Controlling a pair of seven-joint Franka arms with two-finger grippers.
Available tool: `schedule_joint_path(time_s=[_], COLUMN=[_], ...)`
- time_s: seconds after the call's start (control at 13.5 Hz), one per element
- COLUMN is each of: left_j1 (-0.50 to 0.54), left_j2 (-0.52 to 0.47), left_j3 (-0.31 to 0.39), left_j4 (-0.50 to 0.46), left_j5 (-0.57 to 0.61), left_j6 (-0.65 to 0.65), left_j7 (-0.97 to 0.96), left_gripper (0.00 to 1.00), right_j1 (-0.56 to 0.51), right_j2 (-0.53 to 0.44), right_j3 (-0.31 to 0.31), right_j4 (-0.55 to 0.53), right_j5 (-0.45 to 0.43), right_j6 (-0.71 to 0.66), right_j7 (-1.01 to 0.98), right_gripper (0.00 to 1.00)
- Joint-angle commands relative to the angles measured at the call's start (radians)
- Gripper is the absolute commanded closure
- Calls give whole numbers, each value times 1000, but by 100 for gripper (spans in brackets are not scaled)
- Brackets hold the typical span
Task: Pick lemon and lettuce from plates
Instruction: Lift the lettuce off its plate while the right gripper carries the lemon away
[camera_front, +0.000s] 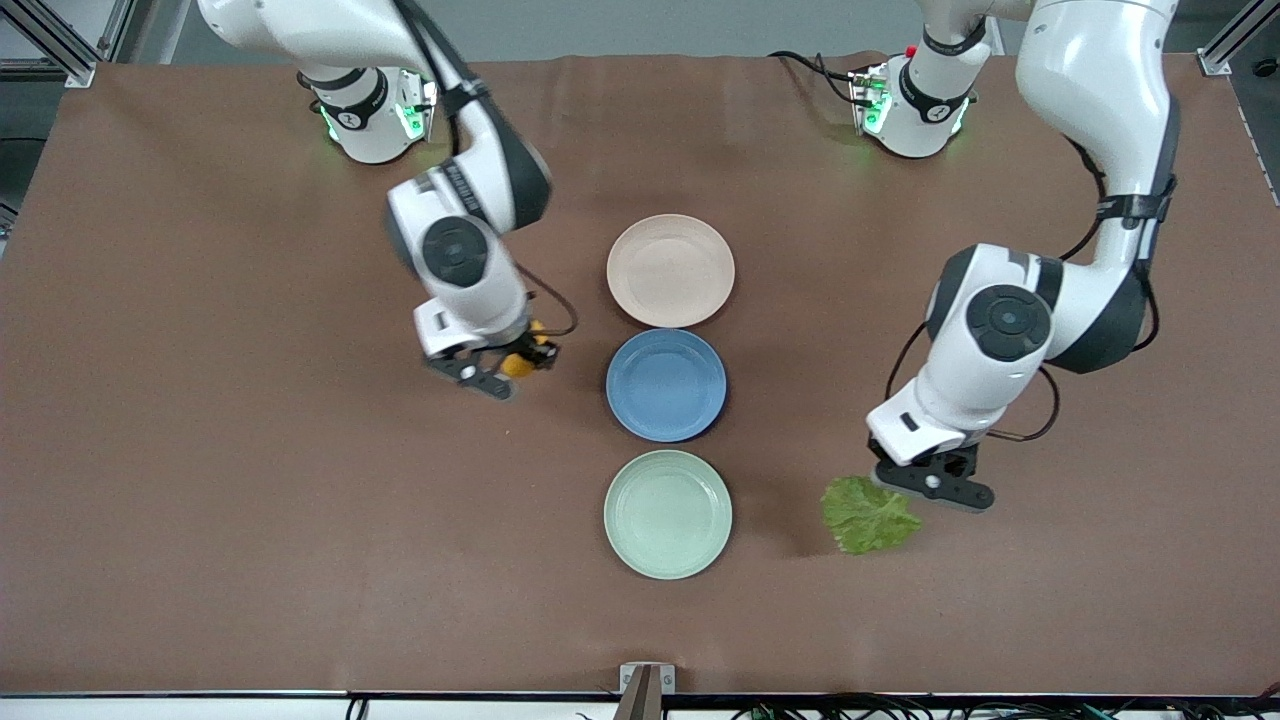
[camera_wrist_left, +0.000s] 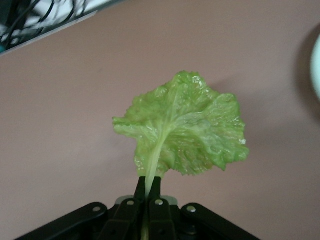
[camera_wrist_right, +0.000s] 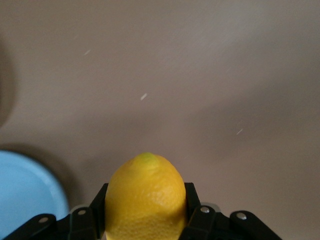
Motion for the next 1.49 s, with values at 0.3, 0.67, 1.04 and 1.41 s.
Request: schedule_joint_path(time_s=[0.3,0.67,1.04,1.41], left_j1=[155,219,274,296], left_j2=[-186,-289,-321,-297], left_j3=[-10,-9,-9,-9], left_j4=[-470,-683,-751,-751], left_j5=[20,22,22,23], left_j6=[267,386,351,351], left_j7=[20,23,32,32], left_gripper=[97,98,98,98], right_j1=[-365,-445,-443,-448], right_j2=[-27,81,117,131], right_j3=[27,31,42,44], right_j4=[-153,-178,-177,-181], right_j5=[-5,4,10,10], right_j6=[180,345,372,371], right_j7=[-589,-730,-741,-743], right_gripper=[99,99,98,98])
